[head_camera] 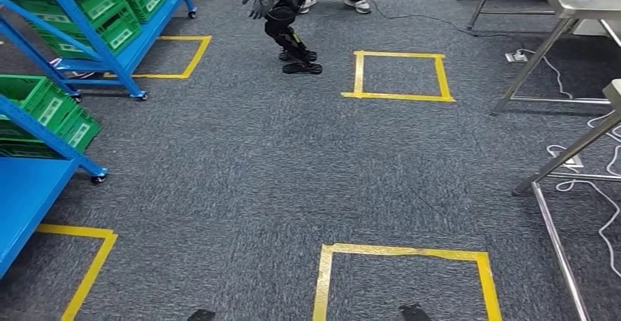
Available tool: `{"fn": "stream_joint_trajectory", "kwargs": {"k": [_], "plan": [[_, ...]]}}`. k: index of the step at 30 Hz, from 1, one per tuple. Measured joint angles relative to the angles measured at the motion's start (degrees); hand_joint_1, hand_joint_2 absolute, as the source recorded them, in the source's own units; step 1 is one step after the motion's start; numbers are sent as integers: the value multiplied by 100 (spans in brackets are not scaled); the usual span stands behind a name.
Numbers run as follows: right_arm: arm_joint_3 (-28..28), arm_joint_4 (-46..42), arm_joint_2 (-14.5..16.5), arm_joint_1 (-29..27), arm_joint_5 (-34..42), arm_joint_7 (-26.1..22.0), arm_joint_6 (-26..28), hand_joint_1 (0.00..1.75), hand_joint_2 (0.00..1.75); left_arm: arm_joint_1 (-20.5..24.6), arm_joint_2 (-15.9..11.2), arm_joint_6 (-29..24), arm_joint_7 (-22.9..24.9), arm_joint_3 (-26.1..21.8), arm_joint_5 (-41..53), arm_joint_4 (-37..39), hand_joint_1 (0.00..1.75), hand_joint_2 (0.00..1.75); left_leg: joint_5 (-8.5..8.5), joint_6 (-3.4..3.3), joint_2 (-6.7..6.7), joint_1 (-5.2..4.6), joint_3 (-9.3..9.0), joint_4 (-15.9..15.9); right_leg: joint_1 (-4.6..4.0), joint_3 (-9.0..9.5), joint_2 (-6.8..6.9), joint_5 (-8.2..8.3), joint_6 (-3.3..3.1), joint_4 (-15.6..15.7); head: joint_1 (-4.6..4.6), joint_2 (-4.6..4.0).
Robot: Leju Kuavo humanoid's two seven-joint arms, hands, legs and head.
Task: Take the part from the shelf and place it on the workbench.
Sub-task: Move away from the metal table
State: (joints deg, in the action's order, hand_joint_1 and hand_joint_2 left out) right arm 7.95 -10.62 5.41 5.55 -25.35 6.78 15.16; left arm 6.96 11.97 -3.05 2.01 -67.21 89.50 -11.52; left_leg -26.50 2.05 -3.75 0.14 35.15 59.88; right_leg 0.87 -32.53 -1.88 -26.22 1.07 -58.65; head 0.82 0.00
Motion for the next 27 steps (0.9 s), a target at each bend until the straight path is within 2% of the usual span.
{"fn": "stream_joint_trajectory", "kwargs": {"k": [1, 3, 4, 5, 6, 8, 10, 11, 13, 15, 17, 18, 19, 20, 21, 22, 24, 25, 26, 27], "plan": [[1, 0, -1, 1, -1, 1, -1, 0, 0, 6, 2, 2, 0, 0, 0, 0, 0, 0, -183, 17, 155, -7, 143, 306, -8, 1, 64, 2, -20, 4, -21, 0], [1, 1, -3, -20, -2, 10, -1, 0, 0, 19, 6, 8, 1, 0, 0, 0, 0, 0, -502, 38, 269, -5, 488, 1024, -23, 0, 225, -8, -45, 4, -37, 0], [1, 2, -4, -32, -5, 16, -2, 0, 0, 15, 7, 10, 3, 0, -1, 0, 0, 0, -527, 42, 282, -4, 576, 1206, -28, 3, 306, -15, -51, 4, -37, 0], [1, 2, -5, -39, -11, 23, -3, 0, 0, 7, 7, 11, 5, 0, -1, 0, 0, 0, -446, 42, 291, -3, 568, 1197, -30, 8, 381, -23, -52, 3, -37, 0], [1, 2, -5, -38, -20, 26, -3, 0, 0, 1, 5, 11, 7, 0, -2, 0, 0, 0, -276, 36, 319, -3, 454, 982, -31, 18, 447, -30, -46, 3, -37, 0], [1, 2, -5, -28, -44, 28, -4, 0, 0, 8, 4, 11, 9, 0, -2, 0, 0, 0, 72, 12, 568, -23, 76, 279, -55, 45, 558, -59, -7, -8, -44, 0], [1, 2, -7, -22, -62, 34, -2, 0, 0, 38, 14, 10, 9, 0, -2, 0, 0, 0, 178, -49, 780, -48, -152, -176, -100, 66, 667, -93, 47, -21, -45, 0], [1, 2, -7, -21, -67, 40, -2, 0, 0, 44, 19, 11, 9, 0, -2, 0, 0, 0, 158, -79, 774, -60, -171, -240, -118, 78, 730, -106, 72, -22, -43, 0], [1, 2, -8, -6, -79, 56, -1, 0, 0, 24, 26, 12, 9, 0, -2, 0, 0, 0, 157, -149, 652, -49, -170, -263, -111, 113, 809, -138, 122, -17, -30, 0], [0, 2, -8, 9, -88, 68, 1, 0, 0, 6, 28, 11, 9, 0, -1, 0, 0, 0, 173, -209, 531, -22, -180, -280, -86, 23, 594, -320, 183, -267, -9, 0], [0, 2, -8, -3, -90, 72, 1, 0, 0, 17, 38, 11, 9, 0, 6, 0, 0, 0, 181, -253, 397, -9, -180, -283, -71, -297, 297, -664, 222, -952, 22, 0], [0, 2, -8, -20, -88, 74, 1, 0, 0, 22, 43, 11, 9, 0, 11, 0, 0, 0, 182, -266, 326, -8, -179, -283, -69, -483, 242, -804, 229, -1320, 30, 0], [0, 2, -8, -38, -87, 77, 1, 0, 0, 19, 46, 12, 9, 0, 15, 0, 0, 0, 182, -268, 247, -8, -182, -283, -69, -617, 219, -856, 231, -1563, 33, 0], [1, 2, -8, -51, -86, 79, 1, 0, 0, 12, 46, 13, 9, 0, 19, 0, 0, 0, 182, -267, 171, -7, -187, -282, -67, -660, 211, -798, 228, -1604, 34, 0], [1, 2, -8, -57, -85, 81, 2, 0, 0, 5, 47, 13, 9, 0, 22, 0, 0, 0, 184, -262, 94, -4, -194, -281, -59, -593, 197, -636, 223, -1418, 33, 0], [1, 2, -8, -56, -85, 80, 2, 0, 0, 2, 49, 13, 9, 0, 24, 0, 0, 0, 186, -251, 16, 1, -201, -280, -44, -438, 148, -415, 220, -1065, 34, 0], [1, 3, -8, -52, -85, 79, 3, 0, 0, 11, 52, 13, 9, 0, 27, 0, 0, 0, 192, -200, -121, -1, -195, -264, 2, -99, -82, -132, 215, -350, 32, 0], [1, 4, -8, -50, -86, 78, 3, 0, 0, 15, 53, 13, 9, 0, 28, 0, 0, 0, 203, -164, -178, -1, -178, -260, 15, -4, -170, -86, 203, -153, 32, 0], [1, 4, -8, -46, -87, 78, 3, 0, 0, 14, 51, 13, 9, 0, 29, 0, 0, 0, 220, -124, -229, 2, -159, -264, 15, 30, -214, -96, 179, -81, 28, 0], [1, 4, -9, -43, -91, 79, 4, 0, 0, 7, 50, 14, 9, 0, 30, 0, 0, 0, 240, -87, -277, 12, -142, -272, 5, 36, -176, -85, 144, -66, 26, 0]]}}
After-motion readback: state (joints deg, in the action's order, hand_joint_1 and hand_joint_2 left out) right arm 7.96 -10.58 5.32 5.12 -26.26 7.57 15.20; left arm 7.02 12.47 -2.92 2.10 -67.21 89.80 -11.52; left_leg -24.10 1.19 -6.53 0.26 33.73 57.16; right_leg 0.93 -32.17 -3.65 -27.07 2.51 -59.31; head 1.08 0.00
